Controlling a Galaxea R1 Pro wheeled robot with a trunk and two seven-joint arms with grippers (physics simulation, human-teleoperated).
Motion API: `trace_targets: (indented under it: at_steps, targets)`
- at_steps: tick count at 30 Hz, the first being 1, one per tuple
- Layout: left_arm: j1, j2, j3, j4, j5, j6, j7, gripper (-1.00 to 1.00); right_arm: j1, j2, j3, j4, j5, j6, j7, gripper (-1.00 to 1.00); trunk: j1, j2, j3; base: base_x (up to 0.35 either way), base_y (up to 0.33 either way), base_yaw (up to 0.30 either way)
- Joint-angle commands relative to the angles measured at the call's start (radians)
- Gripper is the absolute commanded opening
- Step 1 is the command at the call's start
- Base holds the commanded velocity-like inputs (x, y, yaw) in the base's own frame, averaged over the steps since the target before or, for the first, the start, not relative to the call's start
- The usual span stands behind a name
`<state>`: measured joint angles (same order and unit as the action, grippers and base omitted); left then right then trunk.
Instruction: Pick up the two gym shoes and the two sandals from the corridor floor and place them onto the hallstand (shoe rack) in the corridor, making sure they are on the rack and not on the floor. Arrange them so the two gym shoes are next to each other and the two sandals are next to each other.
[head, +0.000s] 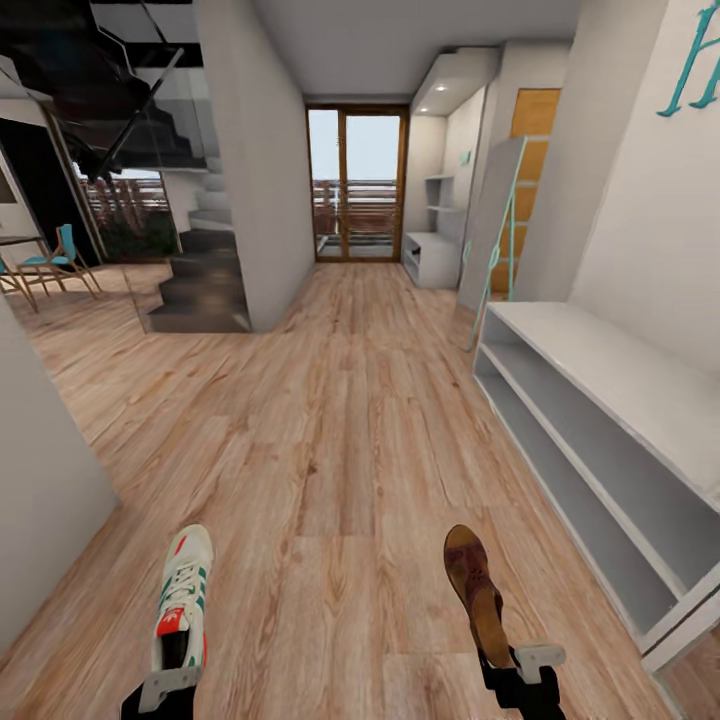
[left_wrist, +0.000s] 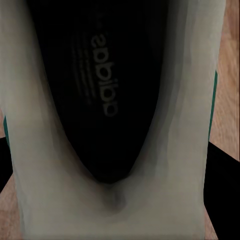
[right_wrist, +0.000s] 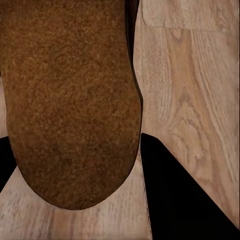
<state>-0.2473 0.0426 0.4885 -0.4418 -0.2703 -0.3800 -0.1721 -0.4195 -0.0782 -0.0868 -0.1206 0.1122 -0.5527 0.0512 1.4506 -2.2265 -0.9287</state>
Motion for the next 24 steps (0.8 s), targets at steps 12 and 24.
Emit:
trace_targets:
  at_steps: [12,24]
  targets:
    - [0.0,-0.004,0.01,0.0,-0.004,-0.004,-0.007,-1.0,-0.001,0.001,-0.01,0.001,0.006,-0.003,0.004,-1.0,0.0,0.0,0.013,0.18,0.0,-0.229]
    - [-0.001,-0.003,0.01,0.0,-0.004,-0.004,-0.007,-1.0,-0.001,0.001,-0.01,-0.001,0.005,-0.002,0.005,-1.0,0.0,0.0,0.018,0.335,0.0,-0.076]
